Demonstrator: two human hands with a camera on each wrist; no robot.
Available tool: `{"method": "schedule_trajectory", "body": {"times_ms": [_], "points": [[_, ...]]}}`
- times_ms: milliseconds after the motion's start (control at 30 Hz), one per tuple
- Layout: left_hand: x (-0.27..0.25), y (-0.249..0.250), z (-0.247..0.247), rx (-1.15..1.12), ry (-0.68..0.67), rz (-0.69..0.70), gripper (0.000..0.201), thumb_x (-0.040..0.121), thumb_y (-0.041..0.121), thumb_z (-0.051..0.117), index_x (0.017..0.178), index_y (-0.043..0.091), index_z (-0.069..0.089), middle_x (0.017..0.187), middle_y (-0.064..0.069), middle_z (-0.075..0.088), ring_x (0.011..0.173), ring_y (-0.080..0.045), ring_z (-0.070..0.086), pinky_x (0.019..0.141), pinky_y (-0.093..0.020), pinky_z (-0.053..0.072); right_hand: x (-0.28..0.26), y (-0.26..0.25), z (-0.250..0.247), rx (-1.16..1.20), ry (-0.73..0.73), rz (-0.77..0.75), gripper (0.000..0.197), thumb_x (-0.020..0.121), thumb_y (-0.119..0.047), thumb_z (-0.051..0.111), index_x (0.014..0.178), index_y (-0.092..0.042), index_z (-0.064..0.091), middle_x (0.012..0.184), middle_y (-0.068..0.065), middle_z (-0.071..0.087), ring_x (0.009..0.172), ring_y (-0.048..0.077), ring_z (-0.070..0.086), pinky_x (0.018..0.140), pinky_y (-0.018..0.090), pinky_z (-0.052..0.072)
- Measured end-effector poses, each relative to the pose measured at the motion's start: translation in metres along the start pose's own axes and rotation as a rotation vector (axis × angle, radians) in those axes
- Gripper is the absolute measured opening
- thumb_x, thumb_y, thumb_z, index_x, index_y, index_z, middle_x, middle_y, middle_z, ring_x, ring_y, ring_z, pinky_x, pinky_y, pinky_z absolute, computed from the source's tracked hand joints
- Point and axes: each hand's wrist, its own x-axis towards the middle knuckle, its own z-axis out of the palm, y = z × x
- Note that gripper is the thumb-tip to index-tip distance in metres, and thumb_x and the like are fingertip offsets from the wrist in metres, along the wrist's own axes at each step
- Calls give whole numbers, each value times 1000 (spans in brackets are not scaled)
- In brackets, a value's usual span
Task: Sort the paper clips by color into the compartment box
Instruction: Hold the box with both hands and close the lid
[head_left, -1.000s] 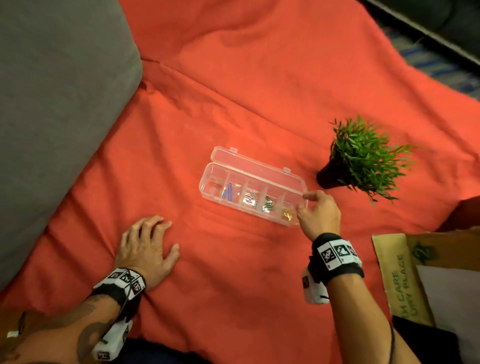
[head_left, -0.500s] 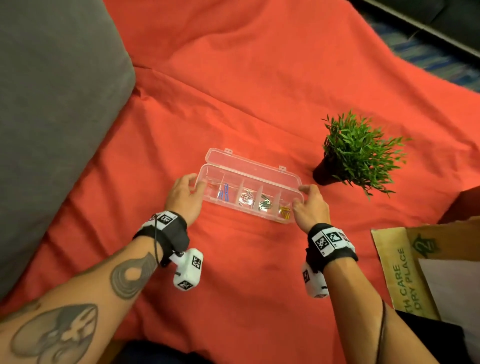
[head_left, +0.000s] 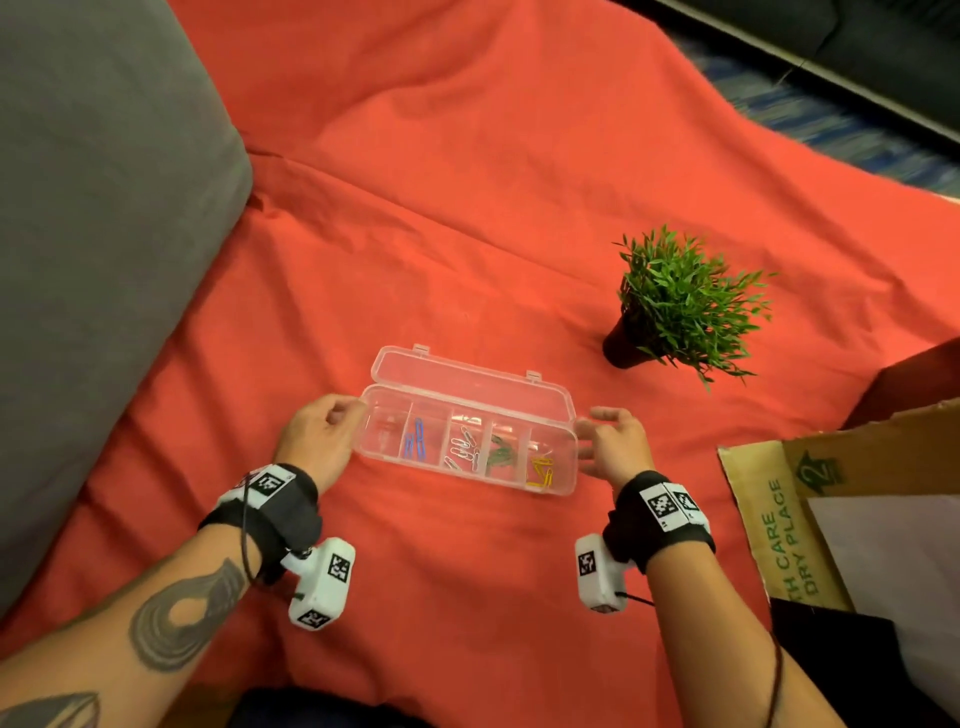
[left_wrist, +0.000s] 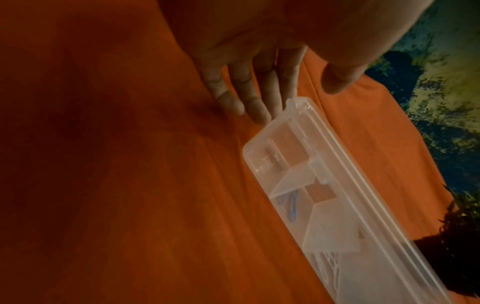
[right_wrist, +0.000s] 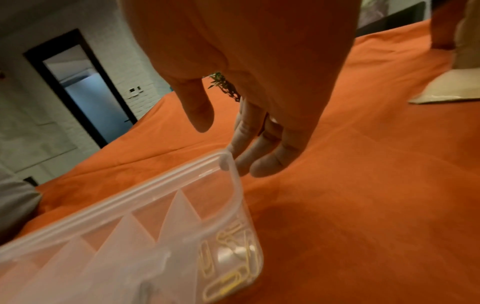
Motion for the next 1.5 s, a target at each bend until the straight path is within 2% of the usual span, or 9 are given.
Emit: {"method": "schedule_trajectory", "body": {"times_ms": [233,400,500,633,733,1000,1166,1400,1500], "points": [[16,-7,-4,69,-179,64,16,95,36,68,109,30,73,83,6,65,83,-19,59,75,-27,44,-19,17,-2,-92,-175,129,13,81,0,59,74,-10,64,78,14,54,67,23,49,61,32,39],[21,-5,-16,62,-338,96,34,94,22,71,120,42,64,82,-3,51,76,-19,50,60,-18,40,-30,22,-6,40,-111,106,30,81,13,50,93,-13,59,74,11,59,62,21,53,54,26,46],[10,3,-26,-29,-353,52,27,91,58,65,117,51,65,88,-1,60,71,-14,53,59,-24,42,-40,23,-10,100,-59,46,40,79,19,39,84,-16,57,71,8,58,57,19,52,45,24,48],[-4,17,-36,-257,-344,-96,83,53,106,42,107,51,74,89,9,68,70,-8,58,61,-25,41,-48,32,-17,111,-21,-17,43,78,17,38,69,-14,65,75,6,66,63,22,59,58,28,51],[-8,18,-38,-286,-360,-150,107,37,112,37,106,40,78,87,10,70,74,-9,59,67,-27,44,-54,42,-24,204,-33,-2,44,79,18,39,65,-9,70,77,16,67,75,29,64,63,33,57],[-11,19,-36,-302,-381,-242,110,41,107,50,114,28,74,97,2,69,85,-18,62,72,-36,56,-68,58,-23,-13,-160,-126,24,73,3,68,86,-14,79,111,9,69,109,24,64,101,41,49],[-8,10,-21,-1,-397,-102,34,87,47,76,114,28,67,107,-2,66,89,-21,63,71,-38,59,-75,79,-15,-523,-126,-236,45,42,-37,73,84,-33,59,94,-7,71,71,25,67,69,36,57],[-14,-11,-6,283,-313,92,47,86,31,79,128,30,58,81,3,71,67,-19,71,75,-37,58,-80,72,-14,-553,111,-298,29,70,-13,75,88,-35,68,72,-7,71,64,15,65,70,26,50],[-16,-14,-4,418,-269,149,68,86,39,75,143,40,40,77,3,72,79,-19,71,86,-36,55,-83,78,-14,-560,-5,-331,59,64,-23,85,118,-32,66,120,-17,66,100,7,68,95,26,52]]}}
